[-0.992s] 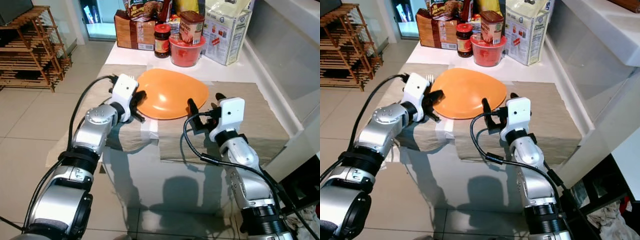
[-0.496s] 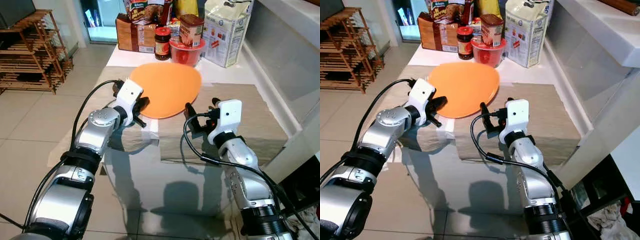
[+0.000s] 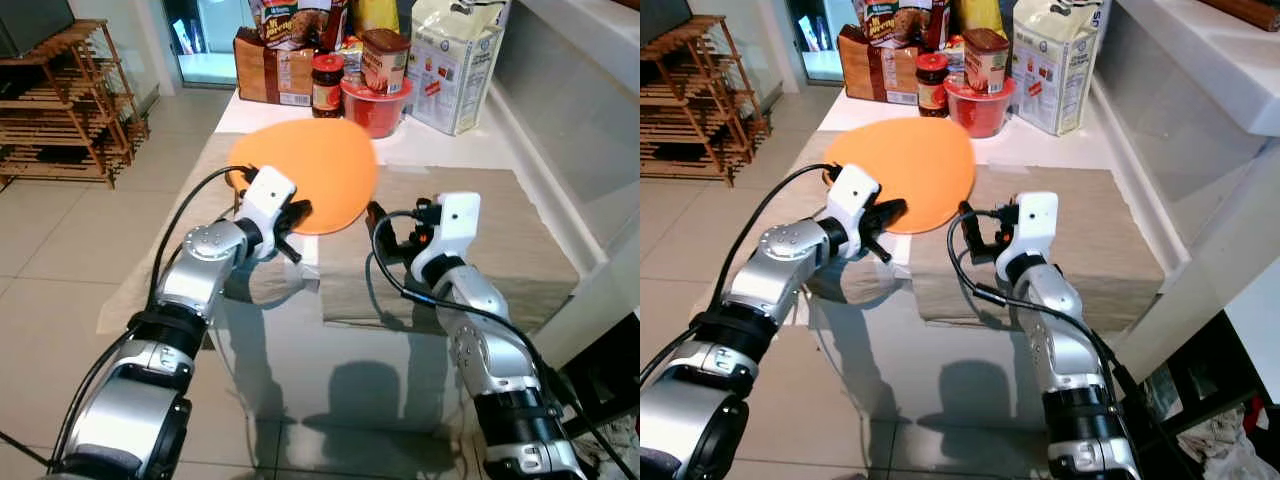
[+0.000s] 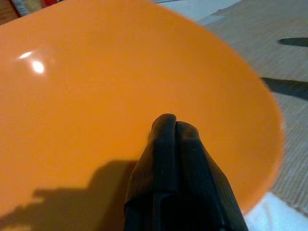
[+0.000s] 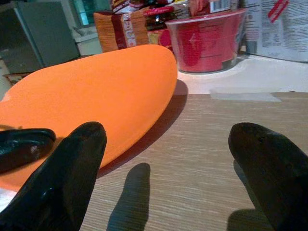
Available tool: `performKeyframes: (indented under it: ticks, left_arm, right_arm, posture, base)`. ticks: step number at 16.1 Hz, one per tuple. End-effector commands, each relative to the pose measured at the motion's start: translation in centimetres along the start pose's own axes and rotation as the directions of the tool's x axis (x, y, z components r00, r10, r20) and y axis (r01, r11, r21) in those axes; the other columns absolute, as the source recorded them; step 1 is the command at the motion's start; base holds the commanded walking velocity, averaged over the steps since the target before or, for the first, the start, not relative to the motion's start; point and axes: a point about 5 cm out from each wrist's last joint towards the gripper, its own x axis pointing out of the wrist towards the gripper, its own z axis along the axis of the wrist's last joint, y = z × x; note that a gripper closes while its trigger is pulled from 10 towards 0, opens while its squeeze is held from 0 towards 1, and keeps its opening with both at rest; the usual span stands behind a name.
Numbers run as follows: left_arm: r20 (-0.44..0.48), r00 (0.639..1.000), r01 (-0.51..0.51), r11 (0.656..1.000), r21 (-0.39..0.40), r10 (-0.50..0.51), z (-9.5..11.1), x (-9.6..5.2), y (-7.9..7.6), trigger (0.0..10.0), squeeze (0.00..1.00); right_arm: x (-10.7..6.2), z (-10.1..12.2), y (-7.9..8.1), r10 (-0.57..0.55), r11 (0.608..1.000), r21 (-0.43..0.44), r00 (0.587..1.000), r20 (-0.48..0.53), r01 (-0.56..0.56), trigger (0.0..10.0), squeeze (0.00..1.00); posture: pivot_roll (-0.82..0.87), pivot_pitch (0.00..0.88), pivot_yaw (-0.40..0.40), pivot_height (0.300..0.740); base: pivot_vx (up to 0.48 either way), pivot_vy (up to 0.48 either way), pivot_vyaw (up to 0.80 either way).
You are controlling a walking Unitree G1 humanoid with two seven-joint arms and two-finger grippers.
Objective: Setting the table
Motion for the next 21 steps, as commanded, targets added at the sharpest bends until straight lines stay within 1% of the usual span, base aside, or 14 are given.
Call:
performKeyframes:
  ticks: [1, 2, 5, 6, 7, 8, 10, 12, 14, 15, 18, 19, 20, 21]
  left_arm:
    - [-0.067, 0.996, 0.054, 0.998, -0.026, -0.056, -1.9, 0.0, -1.3, 10.0, 0.0]
    - [-0.048, 0.997, 0.054, 0.998, -0.021, -0.055, -1.6, 0.1, -1.3, 10.0, 0.0]
    - [0.061, 0.997, 0.052, 0.998, 0.032, -0.053, 0.8, 0.2, -1.5, 10.0, 0.0]
    - [0.082, 0.995, 0.055, 0.998, 0.043, -0.059, 1.3, 0.2, -1.6, 10.0, 0.0]
    - [0.129, 0.989, 0.064, 0.995, 0.079, -0.074, 2.3, 0.2, -1.8, 10.0, 0.0]
    - [0.138, 0.987, 0.066, 0.994, 0.083, -0.077, 2.5, 0.2, -1.8, 10.0, 0.0]
    - [0.206, 0.974, 0.076, 0.99, 0.116, -0.098, 4.6, 0.4, -2.4, 10.0, 0.0]
    - [0.265, 0.961, 0.05, 0.991, 0.128, -0.083, 6.4, 0.5, -2.2, 10.0, 0.0]
    - [0.314, 0.948, 0.017, 0.993, 0.121, -0.055, 8.2, 0.5, -1.7, 10.0, 0.0]
    - [0.294, 0.956, -0.049, 0.992, 0.117, 0.012, 8.4, 0.3, -0.5, 10.0, 0.0]
    - [0.22, 0.964, -0.176, 0.98, 0.098, 0.151, 7.2, -0.6, 2.7, 10.0, 0.0]
    - [0.142, 0.954, -0.279, 0.955, 0.105, 0.263, 5.9, -1.9, 5.6, 10.0, 0.0]
    - [0.096, 0.943, -0.33, 0.936, 0.126, 0.32, 5.2, -3.0, 7.1, 10.0, 0.0]
    - [0.012, 0.902, -0.428, 0.89, 0.156, 0.432, 4.0, -5.1, 9.8, 10.0, 0.0]
  right_arm:
    - [0.1, 0.0, -0.3, -0.008, 1.0, 0.005, 1.0, -0.003, 0.008, 10.0, 0.0]
    - [0.1, 0.0, -0.3, -0.005, 1.0, 0.001, 1.0, -0.001, 0.005, 10.0, 0.0]
    - [-0.1, -0.3, 0.0, 0.007, 1.0, -0.012, 1.0, -0.007, -0.007, 10.0, 0.0]
    - [-0.1, -0.4, 0.0, 0.009, 1.0, -0.015, 1.0, -0.008, -0.009, 10.0, 0.0]
    - [-0.2, -0.5, 0.0, 0.012, 1.0, -0.022, 1.0, -0.011, -0.013, 10.0, 0.0]
    - [-0.2, -0.6, 0.0, 0.013, 1.0, -0.024, 1.0, -0.011, -0.013, 10.0, 0.0]
    - [-0.2, -0.8, 0.1, 0.016, 0.999, -0.027, 1.0, -0.017, -0.017, 10.0, 0.0]
    - [-0.3, -1.0, 0.2, 0.022, 0.999, -0.027, 1.0, -0.02, -0.022, 10.0, 0.0]
    - [-0.3, -1.1, 0.4, 0.028, 0.999, -0.027, 0.999, -0.021, -0.029, 10.0, 0.0]
    - [-0.3, -1.1, 0.5, 0.031, 0.999, -0.027, 0.999, -0.021, -0.031, 10.0, 0.0]
    - [-0.4, -1.1, 0.6, 0.035, 0.999, -0.034, 0.999, -0.017, -0.035, 10.0, 0.0]
    - [-0.5, -1.1, 0.6, 0.035, 0.999, -0.035, 0.999, -0.016, -0.035, 10.0, 0.0]
    - [-0.6, -1.1, 0.5, 0.034, 0.999, -0.036, 0.999, -0.018, -0.034, 10.0, 0.0]
    - [-0.8, -1.4, 0.5, 0.032, 0.999, -0.035, 0.999, -0.026, -0.033, 10.0, 0.0]
  posture:
    - [0.0, 0.0, 0.018, 0.74]
    - [0.0, 0.0, 0.016, 0.74]
    - [0.0, 0.0, 0.016, 0.74]
    - [0.0, 0.0, 0.014, 0.74]
    - [0.0, 0.0, 0.013, 0.74]
    - [0.0, 0.0, 0.013, 0.74]
    - [0.0, 0.0, 0.011, 0.74]
    - [0.0, 0.0, 0.008, 0.74]
    - [0.01, 0.0, 0.009, 0.74]
    - [0.01, 0.0, 0.009, 0.74]
    - [0.0, 0.0, 0.014, 0.74]
    - [0.0, 0.0, 0.016, 0.74]
    - [0.0, 0.0, 0.016, 0.74]
    - [0.0, 0.0, 0.015, 0.74]
  base:
    - [0.0, 0.0, 0.0]
    - [0.0, 0.0, 0.0]
    - [0.0, 0.0, 0.0]
    - [0.0, 0.0, 0.0]
    - [0.0, 0.0, 0.0]
    - [0.0, 0.0, 0.0]
    - [0.0, 0.0, 0.0]
    - [0.0, 0.0, 0.0]
    - [0.0, 0.0, 0.0]
    - [0.0, 0.0, 0.0]
    - [0.0, 0.0, 0.0]
    - [0.0, 0.0, 0.0]
    - [0.0, 0.0, 0.0]
    - [0.0, 0.0, 0.0]
